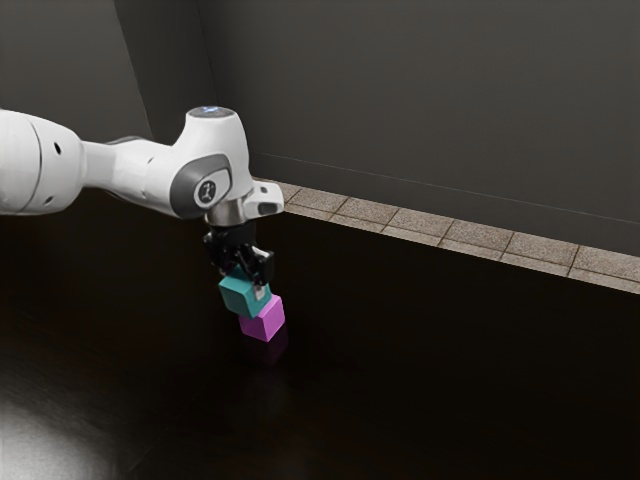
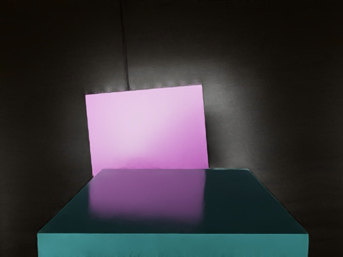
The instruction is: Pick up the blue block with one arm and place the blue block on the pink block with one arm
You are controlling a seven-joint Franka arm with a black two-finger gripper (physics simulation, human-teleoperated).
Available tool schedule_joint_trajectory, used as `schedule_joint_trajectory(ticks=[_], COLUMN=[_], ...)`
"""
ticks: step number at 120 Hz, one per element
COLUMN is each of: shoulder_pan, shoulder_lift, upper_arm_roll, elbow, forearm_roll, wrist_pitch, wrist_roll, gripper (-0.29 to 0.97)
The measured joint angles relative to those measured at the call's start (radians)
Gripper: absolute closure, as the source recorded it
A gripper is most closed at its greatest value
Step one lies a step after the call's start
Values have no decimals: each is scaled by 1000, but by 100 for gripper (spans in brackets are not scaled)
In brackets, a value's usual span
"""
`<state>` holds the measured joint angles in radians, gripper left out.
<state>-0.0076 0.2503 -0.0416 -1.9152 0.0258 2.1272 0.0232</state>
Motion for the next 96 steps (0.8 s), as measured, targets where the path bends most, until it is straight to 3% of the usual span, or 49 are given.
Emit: schedule_joint_trajectory(ticks=[38, 96], shoulder_pan=[0, 2], shoulder_lift=[98, 166], upper_arm_roll=[4, 23], elbow=[135, 224], forearm_roll=[2, 2], wrist_pitch=[-74, -134], wrist_roll=[0, 2], gripper=[29, 29])
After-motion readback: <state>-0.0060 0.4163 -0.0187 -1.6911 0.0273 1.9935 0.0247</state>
